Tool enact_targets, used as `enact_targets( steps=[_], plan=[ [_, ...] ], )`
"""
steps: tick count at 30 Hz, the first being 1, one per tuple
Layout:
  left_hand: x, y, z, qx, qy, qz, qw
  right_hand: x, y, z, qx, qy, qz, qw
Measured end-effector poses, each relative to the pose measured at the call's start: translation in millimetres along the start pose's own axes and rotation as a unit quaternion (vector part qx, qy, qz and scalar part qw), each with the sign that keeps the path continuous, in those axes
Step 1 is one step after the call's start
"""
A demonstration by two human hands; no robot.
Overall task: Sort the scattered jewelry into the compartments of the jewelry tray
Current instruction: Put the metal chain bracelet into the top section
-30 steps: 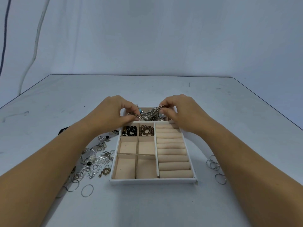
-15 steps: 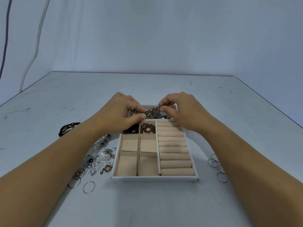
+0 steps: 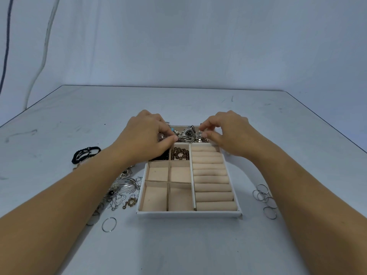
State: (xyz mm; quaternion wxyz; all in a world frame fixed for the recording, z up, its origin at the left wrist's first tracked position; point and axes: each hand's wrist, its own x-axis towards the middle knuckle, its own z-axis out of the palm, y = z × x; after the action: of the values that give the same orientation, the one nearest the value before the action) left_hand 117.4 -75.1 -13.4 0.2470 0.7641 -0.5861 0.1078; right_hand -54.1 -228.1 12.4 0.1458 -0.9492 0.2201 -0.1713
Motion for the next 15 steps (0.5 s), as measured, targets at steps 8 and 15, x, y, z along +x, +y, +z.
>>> enact_targets(
  steps=[8,15],
  plan=[
    [-1.7,-1.6,-2.0,-0.036,-0.018,0.001,0.999,-4.5,0.1,7.2,-0.005,-0.010,-0.038,0.999],
    [-4.8,-0.2,-1.6,-0.048,-0.027,-0.015,0.998,-9.3,-1.8,12.4,-0.028,-0.022,-0.053,0.998]
  ],
)
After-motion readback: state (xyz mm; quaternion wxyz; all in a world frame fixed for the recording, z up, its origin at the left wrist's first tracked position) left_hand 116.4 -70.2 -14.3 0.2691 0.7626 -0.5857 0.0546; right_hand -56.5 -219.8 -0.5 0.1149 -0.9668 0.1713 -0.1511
